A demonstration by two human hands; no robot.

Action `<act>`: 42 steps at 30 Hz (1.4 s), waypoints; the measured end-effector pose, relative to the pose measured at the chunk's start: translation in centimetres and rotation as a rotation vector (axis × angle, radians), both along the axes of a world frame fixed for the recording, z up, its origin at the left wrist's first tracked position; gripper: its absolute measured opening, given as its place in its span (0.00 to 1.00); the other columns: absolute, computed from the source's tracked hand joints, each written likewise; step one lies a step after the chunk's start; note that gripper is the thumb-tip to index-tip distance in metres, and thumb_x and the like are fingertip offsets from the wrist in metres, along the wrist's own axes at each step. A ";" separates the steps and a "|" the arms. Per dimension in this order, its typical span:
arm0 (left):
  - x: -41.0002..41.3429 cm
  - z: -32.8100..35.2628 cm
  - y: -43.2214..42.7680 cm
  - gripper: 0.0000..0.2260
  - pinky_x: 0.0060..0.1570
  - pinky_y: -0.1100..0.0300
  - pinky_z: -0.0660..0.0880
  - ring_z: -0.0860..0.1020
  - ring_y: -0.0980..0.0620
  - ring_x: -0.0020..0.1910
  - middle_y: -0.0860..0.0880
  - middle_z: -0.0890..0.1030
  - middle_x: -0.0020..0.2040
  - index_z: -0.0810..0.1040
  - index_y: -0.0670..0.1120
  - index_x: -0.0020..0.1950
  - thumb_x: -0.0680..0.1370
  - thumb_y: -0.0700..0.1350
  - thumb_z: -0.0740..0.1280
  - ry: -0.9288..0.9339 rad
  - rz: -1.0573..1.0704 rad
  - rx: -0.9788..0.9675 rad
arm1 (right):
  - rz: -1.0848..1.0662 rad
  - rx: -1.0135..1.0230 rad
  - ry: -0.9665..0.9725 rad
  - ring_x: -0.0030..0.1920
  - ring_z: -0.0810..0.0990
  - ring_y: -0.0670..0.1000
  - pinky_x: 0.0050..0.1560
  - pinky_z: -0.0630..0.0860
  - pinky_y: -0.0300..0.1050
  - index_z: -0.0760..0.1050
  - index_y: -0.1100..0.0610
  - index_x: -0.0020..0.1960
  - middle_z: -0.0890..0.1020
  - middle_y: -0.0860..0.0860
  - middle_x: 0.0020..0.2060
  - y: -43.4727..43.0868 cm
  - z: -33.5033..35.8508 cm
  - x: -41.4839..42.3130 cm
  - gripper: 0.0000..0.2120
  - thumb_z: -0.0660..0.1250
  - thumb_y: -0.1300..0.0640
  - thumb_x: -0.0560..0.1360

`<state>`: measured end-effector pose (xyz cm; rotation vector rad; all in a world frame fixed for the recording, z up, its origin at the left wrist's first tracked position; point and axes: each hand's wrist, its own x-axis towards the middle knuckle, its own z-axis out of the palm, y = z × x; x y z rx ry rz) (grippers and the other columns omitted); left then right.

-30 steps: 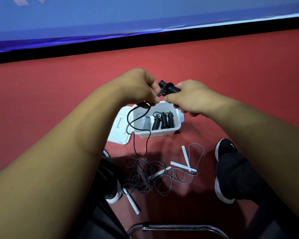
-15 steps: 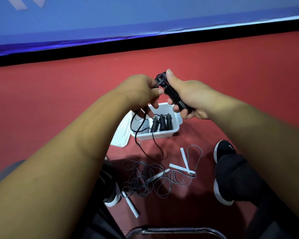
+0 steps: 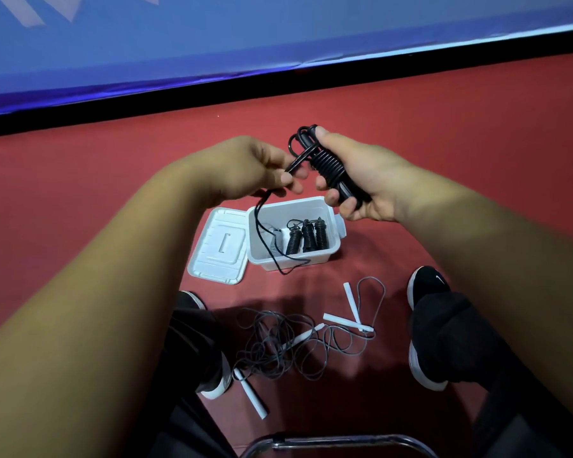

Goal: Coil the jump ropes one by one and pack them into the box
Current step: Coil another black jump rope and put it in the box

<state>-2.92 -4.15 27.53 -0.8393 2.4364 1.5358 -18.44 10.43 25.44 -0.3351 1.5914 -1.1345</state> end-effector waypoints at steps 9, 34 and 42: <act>0.2 -0.4 0.1 0.05 0.48 0.55 0.80 0.81 0.60 0.36 0.52 0.88 0.41 0.89 0.52 0.48 0.76 0.52 0.78 -0.177 -0.044 -0.238 | 0.205 -0.048 -0.062 0.29 0.71 0.48 0.28 0.60 0.37 0.77 0.51 0.54 0.78 0.50 0.37 0.7 1.1 0.5 0.21 0.67 0.33 0.78; -0.2 0.5 1.3 0.03 0.44 0.53 0.85 0.85 0.47 0.43 0.47 0.86 0.42 0.87 0.44 0.49 0.78 0.37 0.75 0.147 0.100 -0.071 | 0.744 0.120 -0.066 0.28 0.71 0.50 0.24 0.62 0.36 0.77 0.60 0.49 0.77 0.55 0.36 2.9 0.5 1.2 0.22 0.61 0.41 0.84; -0.3 0.8 1.0 0.07 0.57 0.56 0.78 0.82 0.52 0.48 0.50 0.83 0.50 0.88 0.52 0.53 0.79 0.41 0.74 0.259 0.020 -0.529 | 0.467 0.114 0.224 0.31 0.74 0.51 0.29 0.65 0.37 0.81 0.49 0.56 0.80 0.54 0.41 1.9 0.4 -0.2 0.12 0.67 0.41 0.82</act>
